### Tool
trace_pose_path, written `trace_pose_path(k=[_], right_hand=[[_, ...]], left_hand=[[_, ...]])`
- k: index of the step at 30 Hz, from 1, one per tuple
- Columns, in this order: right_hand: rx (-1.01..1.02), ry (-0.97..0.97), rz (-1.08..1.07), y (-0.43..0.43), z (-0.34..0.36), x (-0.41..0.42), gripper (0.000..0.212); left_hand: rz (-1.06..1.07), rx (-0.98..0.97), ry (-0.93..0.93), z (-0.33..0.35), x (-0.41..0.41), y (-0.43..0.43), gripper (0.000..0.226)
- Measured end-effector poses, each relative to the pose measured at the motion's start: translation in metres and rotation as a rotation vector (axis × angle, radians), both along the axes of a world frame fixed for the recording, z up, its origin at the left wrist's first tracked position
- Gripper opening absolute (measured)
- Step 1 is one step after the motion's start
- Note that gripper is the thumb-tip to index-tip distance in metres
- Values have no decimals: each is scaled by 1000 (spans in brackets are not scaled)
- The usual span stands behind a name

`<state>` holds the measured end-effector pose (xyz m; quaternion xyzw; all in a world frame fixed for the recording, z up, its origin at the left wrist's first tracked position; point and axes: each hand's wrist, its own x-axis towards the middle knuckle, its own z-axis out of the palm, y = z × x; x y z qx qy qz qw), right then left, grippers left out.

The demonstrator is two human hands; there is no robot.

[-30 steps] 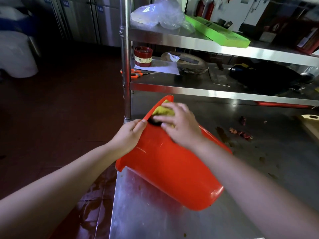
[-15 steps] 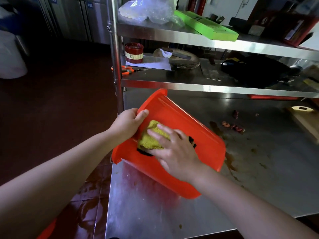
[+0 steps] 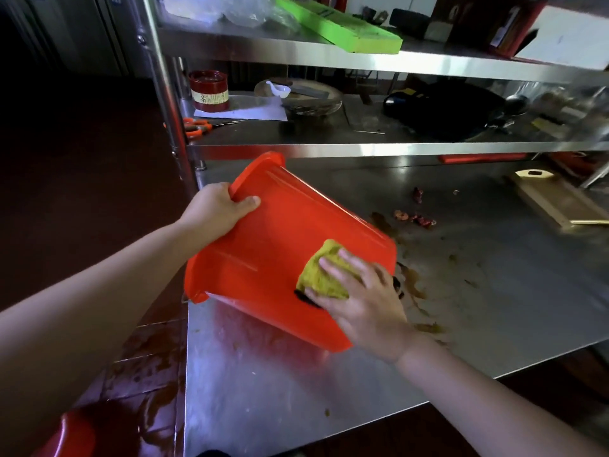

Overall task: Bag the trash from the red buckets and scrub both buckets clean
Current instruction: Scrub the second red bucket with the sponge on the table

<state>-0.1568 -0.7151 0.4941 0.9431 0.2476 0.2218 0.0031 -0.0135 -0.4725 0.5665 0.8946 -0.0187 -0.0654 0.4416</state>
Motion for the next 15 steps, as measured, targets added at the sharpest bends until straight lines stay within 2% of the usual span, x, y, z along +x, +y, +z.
trace_pose_path(k=[2, 4, 8, 10, 12, 15], right_hand=[[-18, -7, 96, -14, -6, -1, 30], [71, 35, 50, -34, -5, 14, 31], [663, 178, -310, -71, 9, 48, 34], [843, 219, -376, -73, 7, 53, 35], [882, 158, -398, -63, 4, 47, 35], [794, -16, -394, -43, -27, 17, 35]], left_hand=[[-13, -40, 39, 5, 2, -5, 33], [-14, -63, 60, 8, 4, -11, 23], [9, -75, 74, 12, 14, -21, 28], [12, -61, 77, 13, 19, -26, 32], [23, -22, 59, 13, 24, -30, 34], [42, 24, 23, 11, 29, -35, 35]])
